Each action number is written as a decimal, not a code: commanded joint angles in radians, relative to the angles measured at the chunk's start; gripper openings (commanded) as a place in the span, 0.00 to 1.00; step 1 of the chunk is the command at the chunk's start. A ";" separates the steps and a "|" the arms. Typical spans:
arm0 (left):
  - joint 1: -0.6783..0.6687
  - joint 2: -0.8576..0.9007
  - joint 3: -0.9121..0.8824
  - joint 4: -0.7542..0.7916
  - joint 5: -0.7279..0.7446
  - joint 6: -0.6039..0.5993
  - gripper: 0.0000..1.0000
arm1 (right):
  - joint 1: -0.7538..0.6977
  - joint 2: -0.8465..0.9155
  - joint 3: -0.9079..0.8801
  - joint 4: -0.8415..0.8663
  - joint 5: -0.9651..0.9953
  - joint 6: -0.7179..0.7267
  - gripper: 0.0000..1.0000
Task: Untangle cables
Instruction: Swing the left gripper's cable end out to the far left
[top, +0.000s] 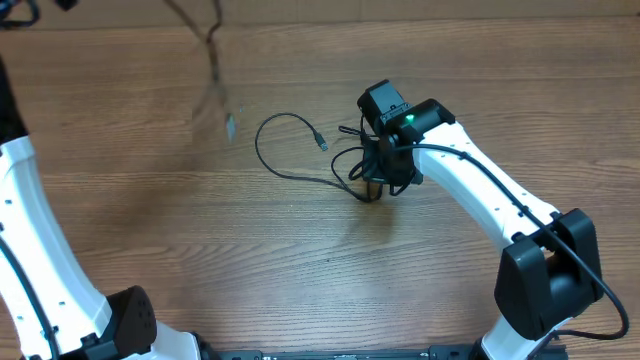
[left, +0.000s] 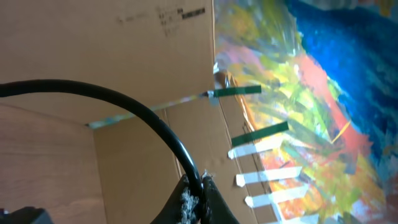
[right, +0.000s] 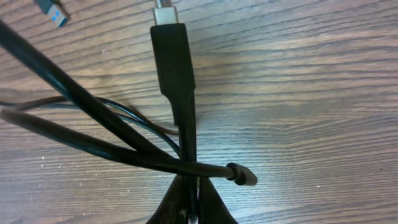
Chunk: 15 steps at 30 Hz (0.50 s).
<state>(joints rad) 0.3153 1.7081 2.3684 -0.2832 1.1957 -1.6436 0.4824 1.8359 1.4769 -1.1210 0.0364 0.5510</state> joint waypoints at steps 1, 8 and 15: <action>0.020 -0.014 0.014 -0.005 0.044 0.011 0.04 | -0.011 0.007 -0.006 0.003 -0.005 0.010 0.08; 0.019 -0.013 0.014 -0.134 0.000 0.192 0.04 | -0.011 0.007 -0.006 0.005 -0.087 0.009 1.00; 0.019 -0.013 0.014 -0.578 -0.323 0.584 0.04 | -0.011 0.007 -0.006 -0.002 -0.179 -0.002 1.00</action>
<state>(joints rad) 0.3344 1.7054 2.3745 -0.7586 1.0924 -1.3396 0.4728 1.8359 1.4769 -1.1191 -0.0872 0.5537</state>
